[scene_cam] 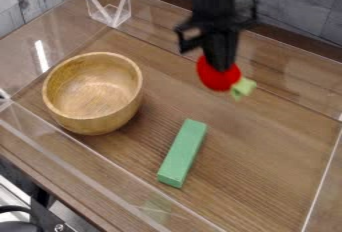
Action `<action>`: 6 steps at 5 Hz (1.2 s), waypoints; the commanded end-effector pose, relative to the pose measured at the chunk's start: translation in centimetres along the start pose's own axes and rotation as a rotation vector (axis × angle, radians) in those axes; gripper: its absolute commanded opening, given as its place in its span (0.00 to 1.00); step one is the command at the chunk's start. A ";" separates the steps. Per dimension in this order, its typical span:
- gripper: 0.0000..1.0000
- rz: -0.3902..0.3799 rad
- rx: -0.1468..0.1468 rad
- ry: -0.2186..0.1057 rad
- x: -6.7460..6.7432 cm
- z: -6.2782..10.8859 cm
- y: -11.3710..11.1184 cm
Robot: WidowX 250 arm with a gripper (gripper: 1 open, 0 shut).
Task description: Move the red fruit to the left
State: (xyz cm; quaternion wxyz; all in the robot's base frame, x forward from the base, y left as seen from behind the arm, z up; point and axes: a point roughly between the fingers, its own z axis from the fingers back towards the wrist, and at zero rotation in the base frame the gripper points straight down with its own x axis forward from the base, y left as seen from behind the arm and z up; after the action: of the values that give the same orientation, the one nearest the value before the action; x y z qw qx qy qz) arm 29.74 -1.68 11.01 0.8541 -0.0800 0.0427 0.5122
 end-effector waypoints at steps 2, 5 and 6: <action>0.00 0.016 -0.091 -0.067 0.8 1.5 0.1; 0.00 0.091 -0.124 -0.099 1.9 0.7 0.5; 0.00 0.115 -0.132 -0.106 2.1 0.4 0.4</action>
State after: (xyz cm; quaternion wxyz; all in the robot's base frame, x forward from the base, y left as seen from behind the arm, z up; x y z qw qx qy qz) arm 29.99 0.03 9.37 0.8196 -0.0936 -0.0042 0.5652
